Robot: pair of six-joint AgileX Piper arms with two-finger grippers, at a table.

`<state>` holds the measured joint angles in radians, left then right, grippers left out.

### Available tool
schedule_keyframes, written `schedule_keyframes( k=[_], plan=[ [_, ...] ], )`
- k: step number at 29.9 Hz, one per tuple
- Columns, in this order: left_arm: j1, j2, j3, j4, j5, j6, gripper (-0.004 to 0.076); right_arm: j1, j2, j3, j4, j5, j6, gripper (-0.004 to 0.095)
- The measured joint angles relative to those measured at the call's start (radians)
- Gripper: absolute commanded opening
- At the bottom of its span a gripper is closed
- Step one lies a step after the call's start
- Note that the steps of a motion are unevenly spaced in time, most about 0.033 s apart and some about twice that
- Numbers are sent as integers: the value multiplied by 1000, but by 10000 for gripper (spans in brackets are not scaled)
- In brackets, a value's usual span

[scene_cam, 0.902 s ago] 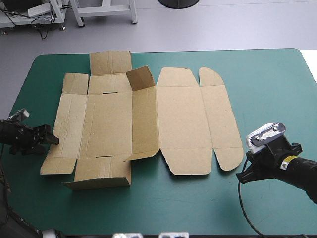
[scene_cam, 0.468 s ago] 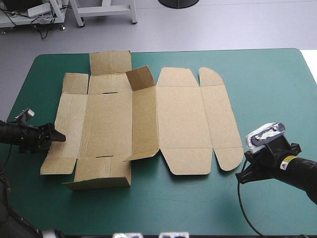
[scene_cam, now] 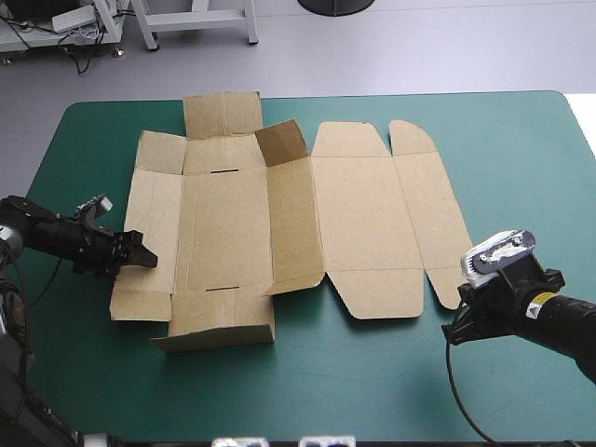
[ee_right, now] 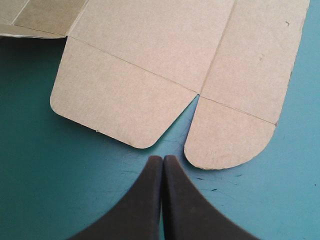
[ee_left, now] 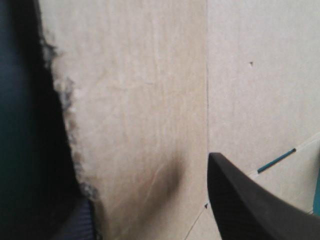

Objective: Fold the box

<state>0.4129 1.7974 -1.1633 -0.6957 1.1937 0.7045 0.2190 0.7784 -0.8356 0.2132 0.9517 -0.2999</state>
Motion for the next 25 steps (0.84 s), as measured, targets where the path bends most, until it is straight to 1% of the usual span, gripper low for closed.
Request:
schedule_keyframes(
  k=[5, 18, 20, 21, 23, 25],
  plan=[
    [-8, 2, 2, -43, 0, -3, 363, 0, 0, 0, 0, 0, 0, -18],
    [-68, 3, 2, -86, -3, 1, 362, 0, 0, 0, 15, 0, 0, -18],
    [-76, 3, 2, -90, -3, 6, 316, 0, 0, 0, 15, 0, 0, -18],
    [-77, 3, 2, -90, -3, 9, 268, 0, 0, 0, 15, 0, 0, -18],
    [-79, 3, 2, -90, -3, 9, 146, 0, 0, 0, 15, 0, 0, -18],
    [-80, 3, 2, -90, -3, 10, -14, 0, 0, 0, 15, 0, 0, -18]
  ],
)
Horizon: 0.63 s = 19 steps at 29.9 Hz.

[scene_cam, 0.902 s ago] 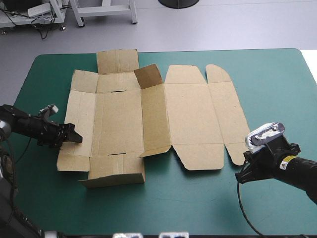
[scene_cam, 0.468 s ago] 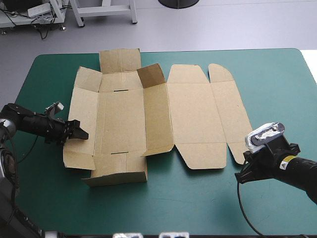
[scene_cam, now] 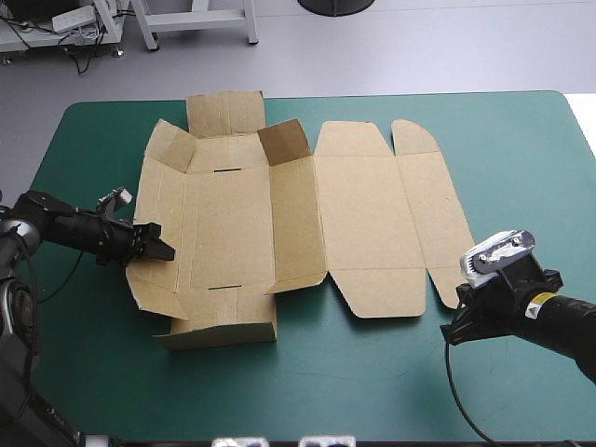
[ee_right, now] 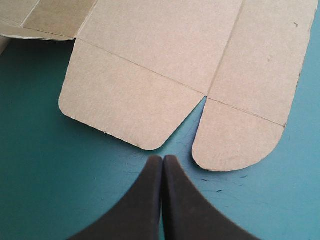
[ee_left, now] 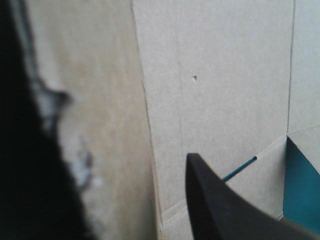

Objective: Fold the box

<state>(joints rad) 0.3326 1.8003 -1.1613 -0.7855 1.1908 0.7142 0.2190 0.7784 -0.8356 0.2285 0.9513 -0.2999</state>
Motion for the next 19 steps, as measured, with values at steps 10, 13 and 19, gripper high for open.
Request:
schedule_keyframes(
  k=[10, 13, 19],
  plan=[
    [-42, -1, 1, -15, -69, 29, -8, 0, 0, 0, 19, 1, 0, -18],
    [-89, -5, 1, -10, -79, 57, -10, 0, 0, 0, 19, 6, 0, -18],
    [-196, -33, -29, 41, -119, 108, -10, 0, 0, 0, 24, 11, 0, -18]
  ],
)
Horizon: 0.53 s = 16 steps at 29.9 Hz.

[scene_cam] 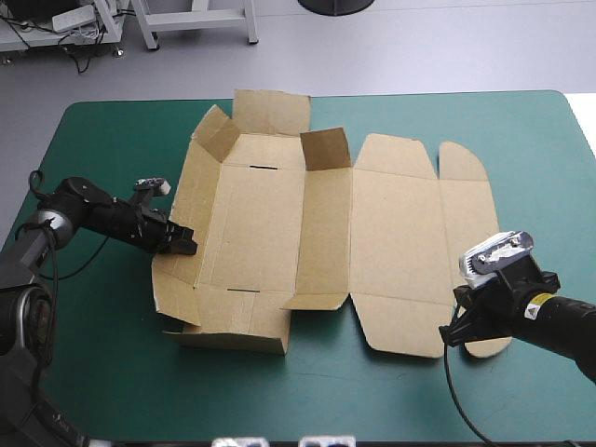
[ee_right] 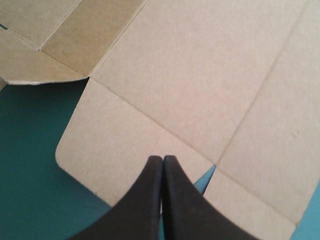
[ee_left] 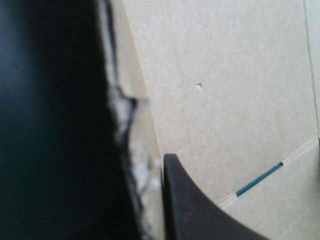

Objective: Fold the box

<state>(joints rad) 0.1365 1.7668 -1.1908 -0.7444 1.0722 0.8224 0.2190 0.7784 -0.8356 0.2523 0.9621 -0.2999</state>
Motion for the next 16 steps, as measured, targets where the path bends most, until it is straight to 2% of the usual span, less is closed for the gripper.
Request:
schedule_keyframes(
  k=[5, 9, 16],
  plan=[
    [-75, -28, -106, 40, -6, 10, -10, 0, 0, 0, 14, 3, 0, -18],
    [-129, -44, -255, 130, 10, -20, -9, 0, 0, 0, 18, 4, 0, -18],
    [-219, -46, -535, 332, 140, -66, -10, 0, 0, 0, 18, -9, 0, -18]
  ],
)
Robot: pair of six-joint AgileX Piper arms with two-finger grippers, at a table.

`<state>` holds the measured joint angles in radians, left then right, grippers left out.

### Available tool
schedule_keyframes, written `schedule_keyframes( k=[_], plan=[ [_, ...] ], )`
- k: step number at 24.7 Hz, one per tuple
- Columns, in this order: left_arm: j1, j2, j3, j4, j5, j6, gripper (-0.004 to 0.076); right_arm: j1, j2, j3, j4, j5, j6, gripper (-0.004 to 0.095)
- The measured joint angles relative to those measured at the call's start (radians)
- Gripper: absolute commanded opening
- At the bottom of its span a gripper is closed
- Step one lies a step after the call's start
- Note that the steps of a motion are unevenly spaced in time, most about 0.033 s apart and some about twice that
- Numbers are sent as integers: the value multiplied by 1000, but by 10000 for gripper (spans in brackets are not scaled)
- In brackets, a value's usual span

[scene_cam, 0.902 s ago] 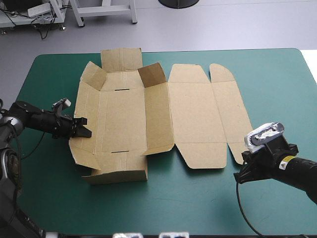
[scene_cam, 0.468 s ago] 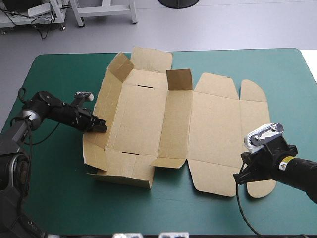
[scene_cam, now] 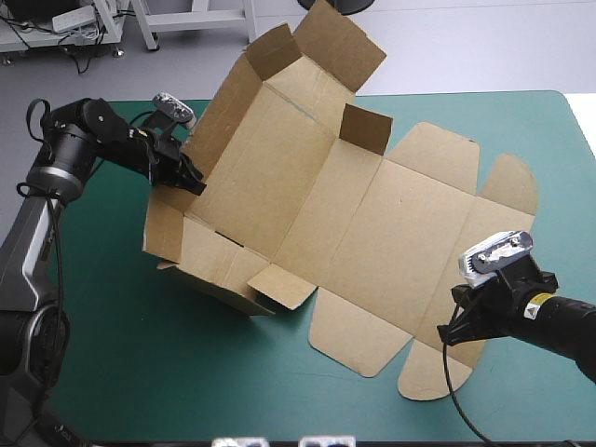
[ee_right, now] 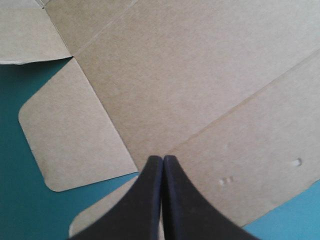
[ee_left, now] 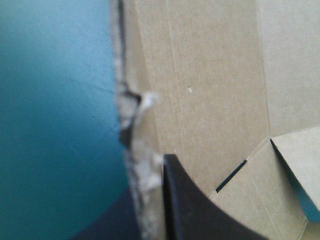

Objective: Fold the box

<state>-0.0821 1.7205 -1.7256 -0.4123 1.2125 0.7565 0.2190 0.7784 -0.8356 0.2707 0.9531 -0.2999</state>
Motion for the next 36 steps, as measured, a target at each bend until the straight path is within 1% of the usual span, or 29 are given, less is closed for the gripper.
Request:
schedule_keyframes(
  k=[3, 6, 11, 14, 15, 16, 18, 23, 25, 27, 29, 30, 32, 36],
  plan=[
    [-53, 0, -99, 88, 31, 31, -10, 0, 0, 0, 0, -27, 0, -18],
    [-122, 0, -167, 209, 36, 43, -10, 0, 0, 0, 0, -65, 0, -18],
    [-257, -2, -209, 437, 35, 71, -10, 0, 0, 0, 0, -129, 0, -18],
    [-342, -2, -209, 546, 34, 96, -10, 0, 0, 0, 0, -204, 0, -17],
    [-390, -2, -209, 604, 32, 105, -10, 0, 0, 0, 0, -264, 0, -17],
    [-414, -2, -209, 628, 32, 108, -10, 0, 0, 0, -2, -291, 0, -18],
    [-483, -2, -210, 662, 24, 110, -10, 0, 0, -27, -41, -329, 1, -18],
    [-565, -4, -210, 659, 20, 112, -10, 0, 0, -119, -132, -338, 44, -18],
    [-607, -31, -210, 686, 17, 111, -10, 0, 0, -139, -172, -342, 76, -18],
    [-631, -51, -203, 730, -10, 103, -10, 0, 0, -141, -180, -345, 85, -18],
    [-666, -84, -177, 812, -92, 54, -10, 0, 4, -144, -182, -346, 88, -18],
    [-690, -97, -159, 879, -158, 22, -10, 0, 9, -150, -183, -351, 89, -18],
    [-717, -103, -135, 946, -211, -16, -10, 0, 17, -154, -183, -357, 89, -18],
    [-755, -103, -52, 1073, -266, -94, -10, 0, 26, -157, -183, -359, 101, -18]
  ],
)
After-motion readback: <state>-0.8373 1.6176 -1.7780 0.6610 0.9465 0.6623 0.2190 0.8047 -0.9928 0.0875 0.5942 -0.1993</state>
